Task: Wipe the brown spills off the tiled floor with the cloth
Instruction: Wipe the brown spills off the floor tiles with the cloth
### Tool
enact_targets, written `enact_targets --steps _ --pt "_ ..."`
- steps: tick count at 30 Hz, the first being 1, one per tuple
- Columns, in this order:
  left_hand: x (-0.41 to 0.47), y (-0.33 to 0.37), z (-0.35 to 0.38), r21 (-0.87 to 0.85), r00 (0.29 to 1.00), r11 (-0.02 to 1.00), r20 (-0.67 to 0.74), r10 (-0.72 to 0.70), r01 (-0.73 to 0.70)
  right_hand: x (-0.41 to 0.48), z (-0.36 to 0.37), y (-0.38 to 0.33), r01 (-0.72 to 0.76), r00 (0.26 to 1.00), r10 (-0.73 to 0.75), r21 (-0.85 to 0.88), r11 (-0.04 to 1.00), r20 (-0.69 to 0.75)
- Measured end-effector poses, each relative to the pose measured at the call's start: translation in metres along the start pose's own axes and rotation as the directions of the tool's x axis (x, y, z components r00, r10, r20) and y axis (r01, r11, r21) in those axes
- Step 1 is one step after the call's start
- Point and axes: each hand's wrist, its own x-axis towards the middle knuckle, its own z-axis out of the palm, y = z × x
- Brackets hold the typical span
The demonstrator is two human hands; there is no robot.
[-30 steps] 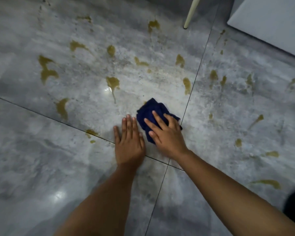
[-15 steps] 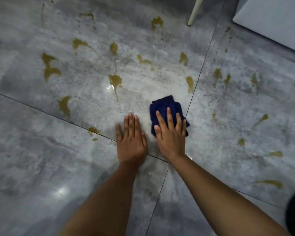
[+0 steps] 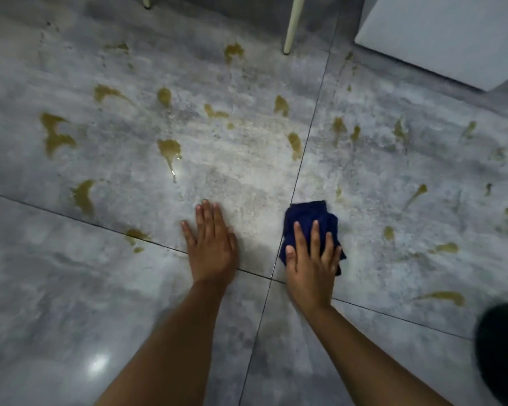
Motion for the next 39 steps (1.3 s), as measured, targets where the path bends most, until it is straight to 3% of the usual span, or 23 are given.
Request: enact_targets --steps 4,8,10,15,20,24,28,31,36,39 --pt "0.014 0.045 0.010 -0.010 0.964 0.967 0.074 0.254 -0.254 0.055 -0.018 0.006 0.039 0.999 -0.039 -0.002 0.999 0.014" --pt "0.036 0.087 0.023 0.004 0.918 0.933 0.177 0.355 -0.361 0.093 -0.043 0.045 -0.125 0.992 0.127 -0.066 0.990 0.024" --pt "0.037 0.094 0.031 0.028 0.918 0.935 0.204 0.342 -0.354 0.084 -0.043 0.069 -0.143 0.990 0.141 -0.072 0.987 -0.025" --pt "0.034 0.089 0.043 0.102 0.924 0.921 0.103 0.367 -0.377 0.038 -0.018 0.066 -0.113 0.992 0.113 -0.003 0.994 -0.054" --pt "0.034 0.089 0.038 0.095 0.924 0.925 0.146 0.353 -0.368 0.083 -0.026 0.065 -0.033 0.999 0.033 -0.012 0.999 -0.031" --pt "0.034 0.090 0.036 0.091 0.926 0.927 0.146 0.349 -0.364 0.103 -0.036 0.097 -0.193 0.981 0.193 0.020 0.981 -0.027" --pt "0.034 0.087 0.036 0.103 0.929 0.928 0.134 0.345 -0.359 0.050 -0.019 0.099 -0.330 0.924 0.340 0.083 0.940 -0.176" --pt "0.034 0.089 0.037 0.128 0.929 0.926 0.162 0.334 -0.355 0.018 -0.009 0.078 -0.295 0.941 0.303 0.072 0.953 -0.154" --pt "0.032 0.097 0.037 0.122 0.937 0.944 0.210 0.278 -0.307 0.046 -0.015 0.098 -0.173 0.978 0.174 0.014 0.985 -0.116" --pt "0.027 0.116 0.035 0.082 0.909 0.921 0.214 0.358 -0.382 0.039 -0.019 0.131 -0.233 0.962 0.231 0.006 0.972 -0.142"
